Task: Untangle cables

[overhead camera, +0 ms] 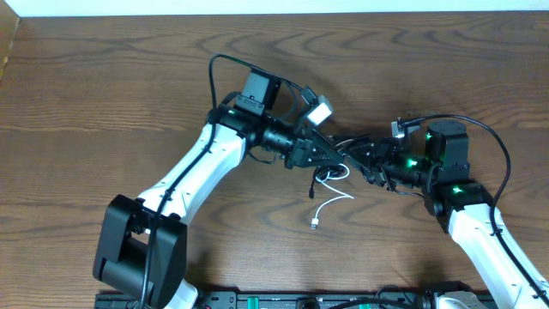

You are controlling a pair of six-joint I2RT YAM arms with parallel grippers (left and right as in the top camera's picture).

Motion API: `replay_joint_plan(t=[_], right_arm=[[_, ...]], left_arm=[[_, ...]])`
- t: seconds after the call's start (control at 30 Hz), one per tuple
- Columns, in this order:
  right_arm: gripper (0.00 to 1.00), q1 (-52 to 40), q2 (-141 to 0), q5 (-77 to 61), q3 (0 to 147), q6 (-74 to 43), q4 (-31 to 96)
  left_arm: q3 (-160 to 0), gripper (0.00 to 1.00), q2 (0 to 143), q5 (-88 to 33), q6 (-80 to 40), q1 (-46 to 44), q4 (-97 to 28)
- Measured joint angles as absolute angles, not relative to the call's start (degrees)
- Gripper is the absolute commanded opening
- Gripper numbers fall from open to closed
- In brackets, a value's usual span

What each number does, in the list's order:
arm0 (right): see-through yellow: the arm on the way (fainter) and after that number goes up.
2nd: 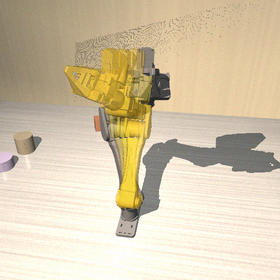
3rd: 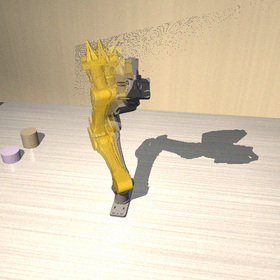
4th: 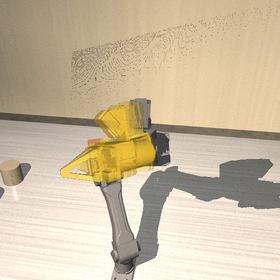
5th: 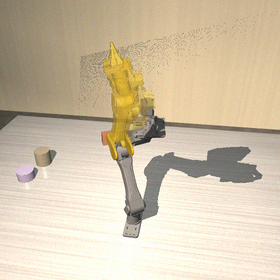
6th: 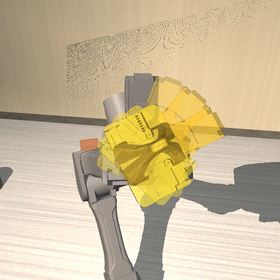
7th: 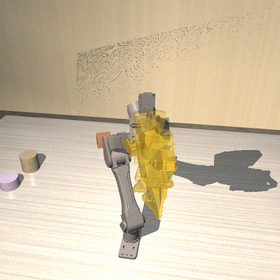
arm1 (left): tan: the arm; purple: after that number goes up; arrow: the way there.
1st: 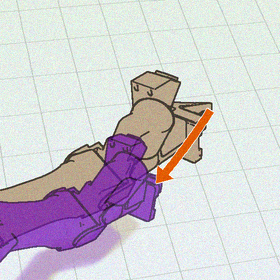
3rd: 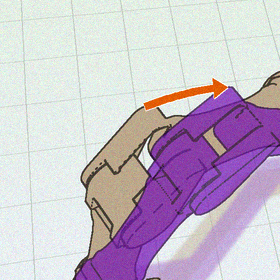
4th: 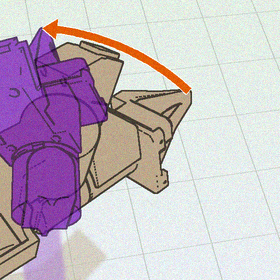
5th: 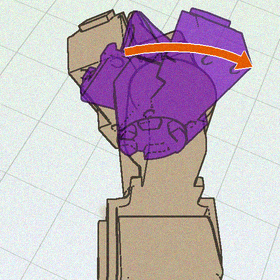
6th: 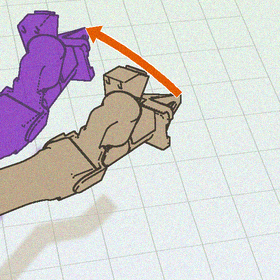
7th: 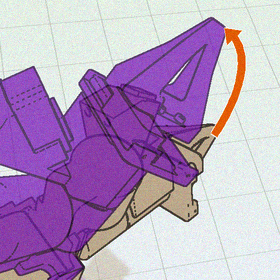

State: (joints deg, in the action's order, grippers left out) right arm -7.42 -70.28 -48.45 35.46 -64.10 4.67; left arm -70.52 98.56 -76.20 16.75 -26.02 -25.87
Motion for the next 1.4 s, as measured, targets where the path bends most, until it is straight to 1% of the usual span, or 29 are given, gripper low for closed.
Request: replay_joint_plan(t=[0.3, 0.7, 0.97, 1.1, 1.27, 1.4], right_arm=[[0.38, -7.4, -70.3, -48.4, 35.5, -70.3, 4.7], [0.27, -10.0, -70.3, -45.8, 35.5, -73.6, 4.6], [0.29, -12.6, -70.4, -42.9, 35.5, -74.6, 4.7], [0.19, -13.4, -70.4, -42.3, 35.5, -74.8, 4.6], [0.01, -13.5, -70.5, -41.1, 35.4, -74.5, 4.9], [0.01, -13.7, -70.5, -39.8, 35.4, -72.9, 5.0]], left_arm=[[-70.5, 0.07, 98.6, -76.2, 17.8, -28.0, -25.9], [-70.5, 0.08, 98.6, -76.2, 18.3, -30.8, -25.9], [-70.5, 0.08, 98.6, -76.4, 18.5, -31.5, -25.9], [-70.5, 0.08, 98.6, -76.6, 18.5, -31.6, -25.9], [-70.5, 0.07, 98.5, -77.0, 18.5, -31.6, -25.8], [-70.5, 0.07, 98.5, -77.0, 18.5, -31.6, -25.9]])
